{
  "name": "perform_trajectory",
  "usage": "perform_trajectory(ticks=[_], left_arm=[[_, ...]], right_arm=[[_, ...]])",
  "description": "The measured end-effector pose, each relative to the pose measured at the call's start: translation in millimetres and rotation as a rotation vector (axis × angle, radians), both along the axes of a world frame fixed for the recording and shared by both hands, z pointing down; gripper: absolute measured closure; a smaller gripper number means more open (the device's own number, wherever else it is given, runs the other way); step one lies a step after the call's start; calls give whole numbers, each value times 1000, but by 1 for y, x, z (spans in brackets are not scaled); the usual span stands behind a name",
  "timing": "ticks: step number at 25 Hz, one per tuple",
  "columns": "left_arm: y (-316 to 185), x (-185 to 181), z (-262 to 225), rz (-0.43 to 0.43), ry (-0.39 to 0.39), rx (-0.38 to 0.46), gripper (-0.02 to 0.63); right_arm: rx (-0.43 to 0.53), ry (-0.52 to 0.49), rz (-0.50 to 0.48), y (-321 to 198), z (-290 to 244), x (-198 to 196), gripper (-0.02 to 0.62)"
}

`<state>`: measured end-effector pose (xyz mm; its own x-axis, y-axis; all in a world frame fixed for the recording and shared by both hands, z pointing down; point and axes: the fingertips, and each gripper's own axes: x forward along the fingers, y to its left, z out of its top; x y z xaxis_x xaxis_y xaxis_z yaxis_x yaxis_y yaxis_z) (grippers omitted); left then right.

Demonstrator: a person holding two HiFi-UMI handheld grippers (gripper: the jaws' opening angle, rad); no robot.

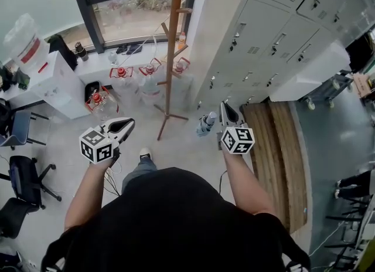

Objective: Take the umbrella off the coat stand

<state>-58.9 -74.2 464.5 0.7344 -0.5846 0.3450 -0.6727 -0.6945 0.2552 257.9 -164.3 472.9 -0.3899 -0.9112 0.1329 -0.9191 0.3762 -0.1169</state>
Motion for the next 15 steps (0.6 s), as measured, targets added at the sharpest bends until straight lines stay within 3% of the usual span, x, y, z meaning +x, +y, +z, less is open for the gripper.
perform_trajectory(ticks=[15], left_arm=[[7,32,1,18,-4,5,580]], right_arm=[[24,-14,-16,17,-13,22,584]])
